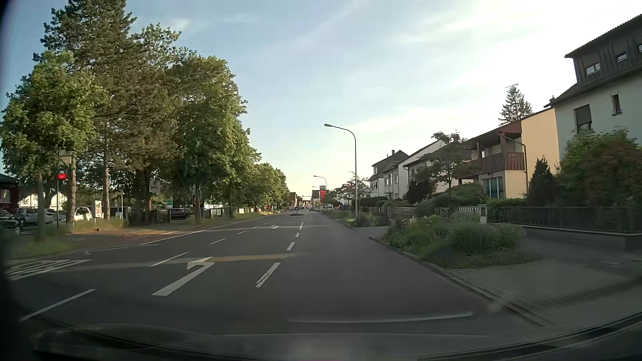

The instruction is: Follow the waypoints while adhering to traffic rules and regulations

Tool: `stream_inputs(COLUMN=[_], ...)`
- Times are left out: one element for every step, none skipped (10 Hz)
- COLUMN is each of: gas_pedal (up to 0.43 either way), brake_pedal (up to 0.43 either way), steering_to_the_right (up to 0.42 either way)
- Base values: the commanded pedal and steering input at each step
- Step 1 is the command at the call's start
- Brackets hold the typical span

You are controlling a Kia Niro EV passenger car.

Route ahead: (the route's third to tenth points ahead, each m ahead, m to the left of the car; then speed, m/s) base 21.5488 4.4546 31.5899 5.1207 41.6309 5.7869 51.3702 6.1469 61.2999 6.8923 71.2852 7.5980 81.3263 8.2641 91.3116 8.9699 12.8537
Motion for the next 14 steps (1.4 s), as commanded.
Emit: stream_inputs(gas_pedal=[0.067, 0.067, 0.067, 0.067, 0.067, 0.059, 0.059, 0.059, 0.047, 0.047, 0.047, 0.039, 0.039, 0.039], brake_pedal=[0.03, 0.037, 0.03, 0.03, 0.03, 0.03, 0.03, 0.037, 0.03, 0.03, 0.03, 0.03, 0.03, 0.03], steering_to_the_right=[-0.018, -0.02, -0.023, -0.024, -0.024, -0.024, -0.024, -0.022, -0.02, -0.016, -0.013, -0.01, -0.009, -0.009])
